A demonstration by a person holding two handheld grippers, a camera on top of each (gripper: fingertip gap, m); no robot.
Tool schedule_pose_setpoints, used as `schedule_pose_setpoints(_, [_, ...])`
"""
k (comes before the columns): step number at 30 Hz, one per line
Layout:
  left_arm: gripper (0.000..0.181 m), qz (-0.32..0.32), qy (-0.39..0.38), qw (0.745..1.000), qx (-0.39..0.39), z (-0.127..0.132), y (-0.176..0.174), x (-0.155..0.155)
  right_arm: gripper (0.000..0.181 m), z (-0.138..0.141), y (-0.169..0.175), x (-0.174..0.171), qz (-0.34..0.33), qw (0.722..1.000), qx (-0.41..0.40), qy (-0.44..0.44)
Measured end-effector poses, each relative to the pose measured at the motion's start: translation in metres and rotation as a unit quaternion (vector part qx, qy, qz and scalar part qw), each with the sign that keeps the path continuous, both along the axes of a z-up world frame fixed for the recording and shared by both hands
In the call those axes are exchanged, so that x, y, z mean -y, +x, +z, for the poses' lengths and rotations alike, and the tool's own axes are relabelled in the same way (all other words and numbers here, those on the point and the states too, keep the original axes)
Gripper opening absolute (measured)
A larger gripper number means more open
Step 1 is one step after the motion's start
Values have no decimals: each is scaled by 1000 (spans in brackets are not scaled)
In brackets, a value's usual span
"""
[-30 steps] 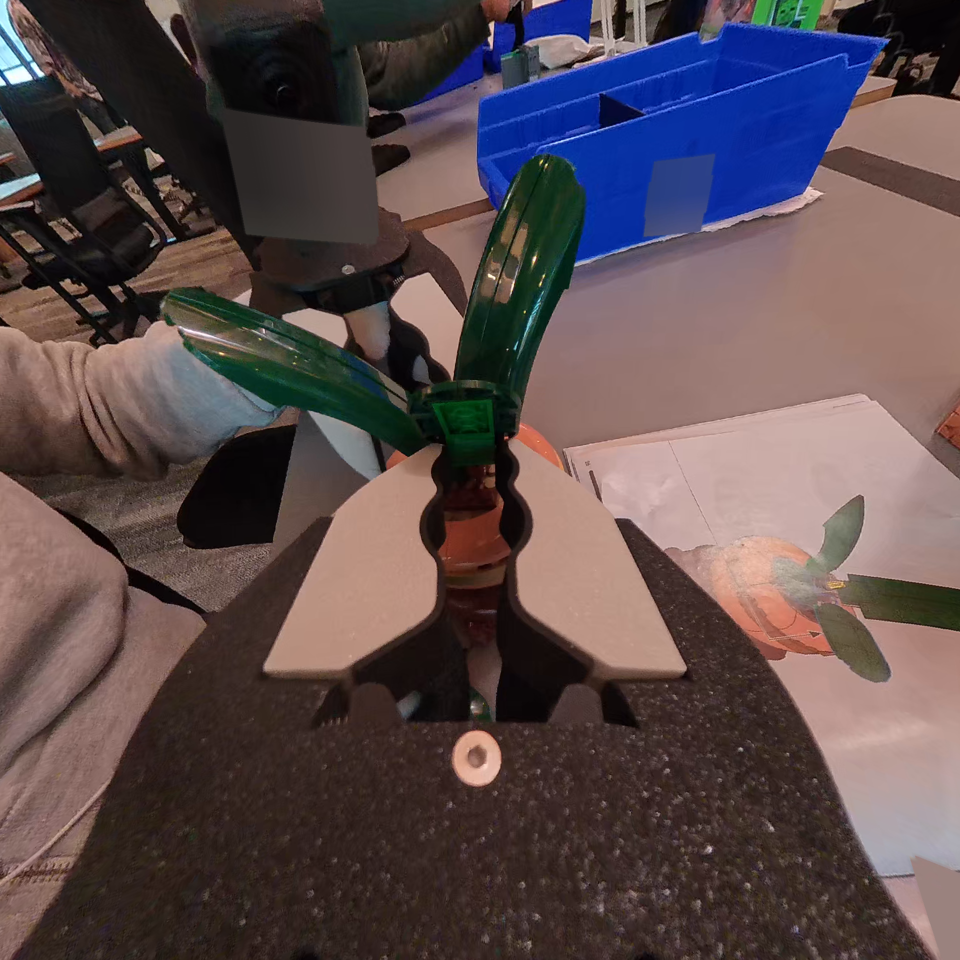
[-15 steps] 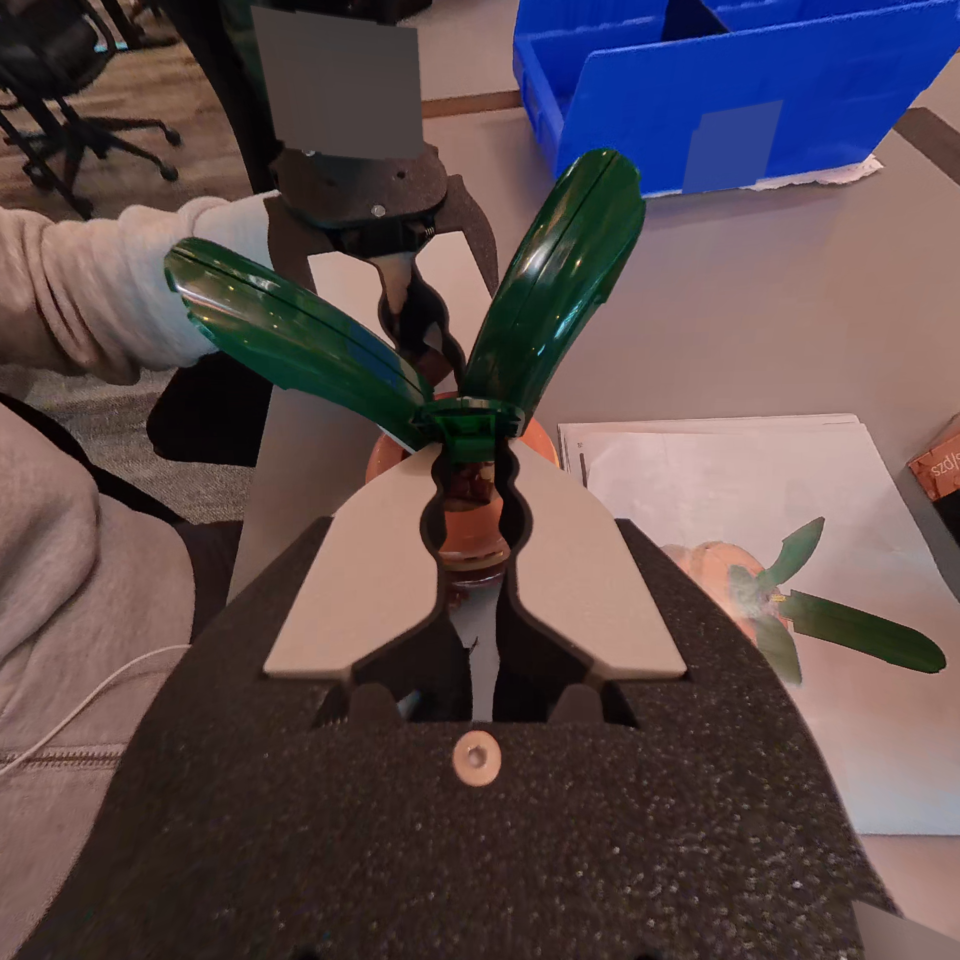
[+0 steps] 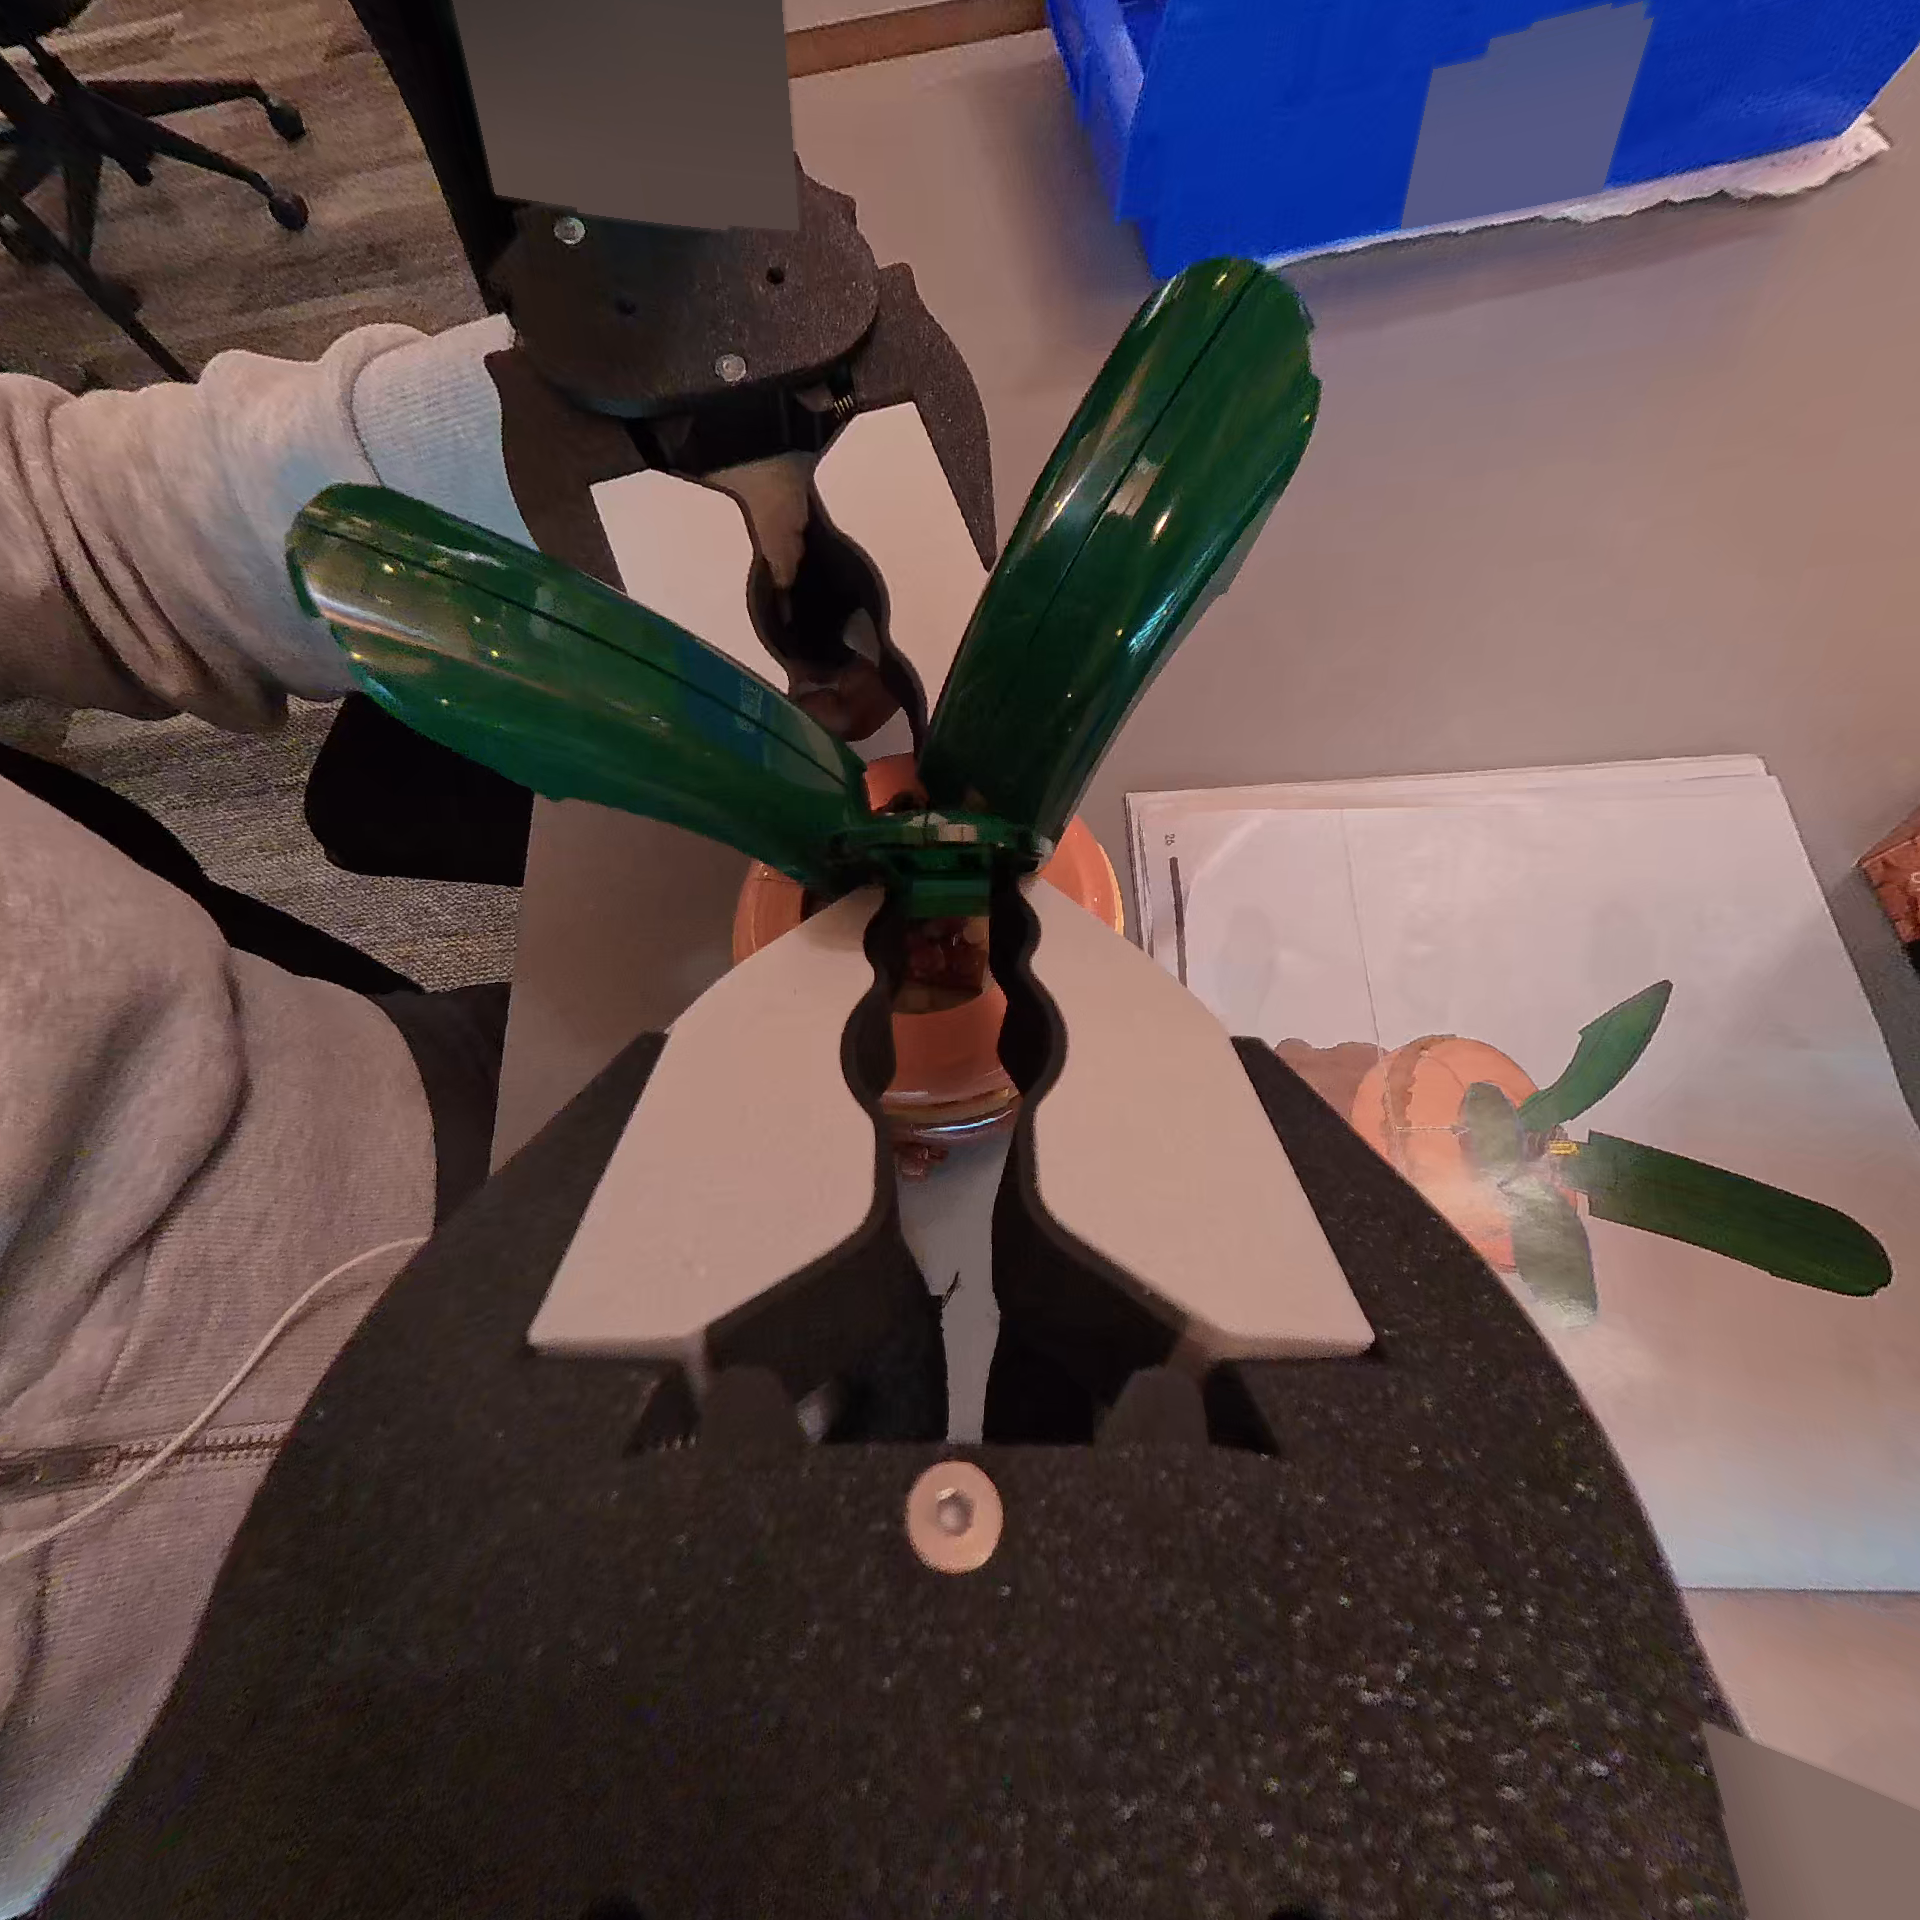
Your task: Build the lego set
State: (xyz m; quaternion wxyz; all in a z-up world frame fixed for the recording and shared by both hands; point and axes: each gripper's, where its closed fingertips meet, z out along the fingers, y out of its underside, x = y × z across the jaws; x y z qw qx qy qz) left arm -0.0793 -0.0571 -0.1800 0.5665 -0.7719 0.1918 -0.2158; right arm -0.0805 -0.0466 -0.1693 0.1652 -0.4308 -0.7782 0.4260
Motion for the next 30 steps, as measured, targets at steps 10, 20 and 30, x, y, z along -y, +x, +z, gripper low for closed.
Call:
schedule_pose_setpoints(10, [20,-1,7,1000,5,0,0,0,16,-2,1,0,-3,1000,14,13])
schedule_pose_setpoints(20, [21,-2,8,1000,7,0,0,0,16,-5,2,0,-13,999,32,20])
schedule_pose_setpoints(30, [21,-4,10,1000,5,0,0,0,16,-7,3,0,-14,998,51,45])
